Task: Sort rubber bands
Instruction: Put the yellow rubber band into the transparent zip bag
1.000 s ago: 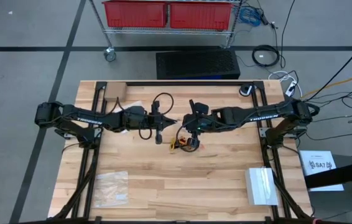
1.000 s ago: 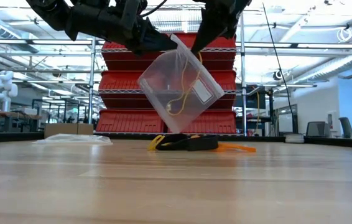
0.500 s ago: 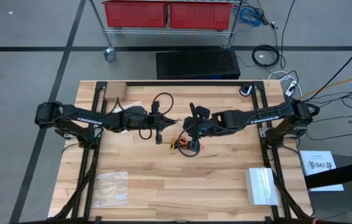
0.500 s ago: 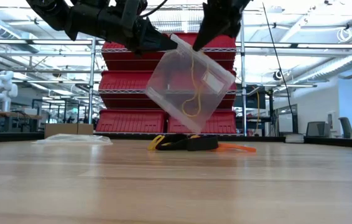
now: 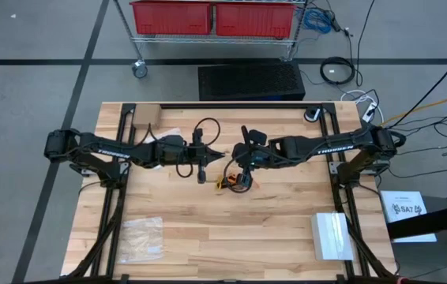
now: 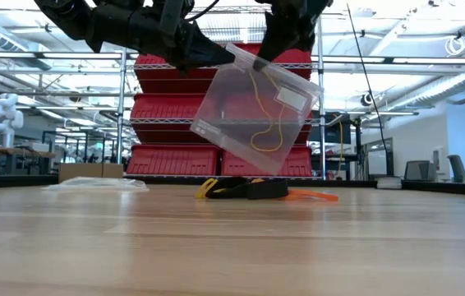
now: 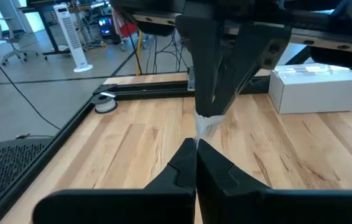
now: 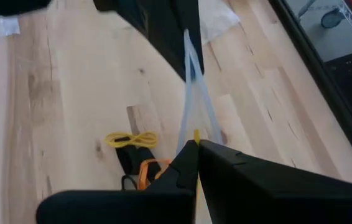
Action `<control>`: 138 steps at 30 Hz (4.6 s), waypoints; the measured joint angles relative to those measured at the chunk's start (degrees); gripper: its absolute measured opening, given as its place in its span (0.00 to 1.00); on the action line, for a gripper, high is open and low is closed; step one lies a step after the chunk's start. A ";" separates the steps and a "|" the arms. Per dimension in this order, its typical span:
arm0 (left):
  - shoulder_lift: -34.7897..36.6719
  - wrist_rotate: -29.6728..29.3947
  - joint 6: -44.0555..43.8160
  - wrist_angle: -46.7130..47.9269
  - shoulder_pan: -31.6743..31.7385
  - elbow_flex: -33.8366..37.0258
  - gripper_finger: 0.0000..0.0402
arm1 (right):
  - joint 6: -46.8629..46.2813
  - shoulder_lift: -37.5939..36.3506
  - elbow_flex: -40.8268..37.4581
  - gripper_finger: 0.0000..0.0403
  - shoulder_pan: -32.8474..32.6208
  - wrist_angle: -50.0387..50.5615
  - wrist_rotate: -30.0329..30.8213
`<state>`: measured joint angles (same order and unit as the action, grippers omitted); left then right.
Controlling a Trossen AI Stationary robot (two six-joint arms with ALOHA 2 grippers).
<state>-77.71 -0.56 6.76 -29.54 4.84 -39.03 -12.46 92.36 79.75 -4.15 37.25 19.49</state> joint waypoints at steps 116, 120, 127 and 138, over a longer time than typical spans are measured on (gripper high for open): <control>23.28 -18.82 1.07 13.15 4.94 10.36 0.00 | -14.64 13.07 -27.64 0.54 15.50 -36.19 -6.28; 23.30 -18.82 1.07 13.15 4.94 10.36 0.00 | -17.23 14.21 -27.58 0.54 15.26 -38.50 -7.48; 23.28 -18.82 1.05 13.03 4.94 10.36 0.00 | -21.29 14.71 -27.63 0.54 13.30 -43.46 -9.86; 23.28 -18.80 1.05 12.98 4.94 10.36 0.00 | -16.02 12.20 -24.78 0.54 12.61 -36.24 -5.87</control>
<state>-54.43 -19.35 7.81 -16.56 9.78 -28.67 -28.49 104.55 54.96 8.46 1.01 13.62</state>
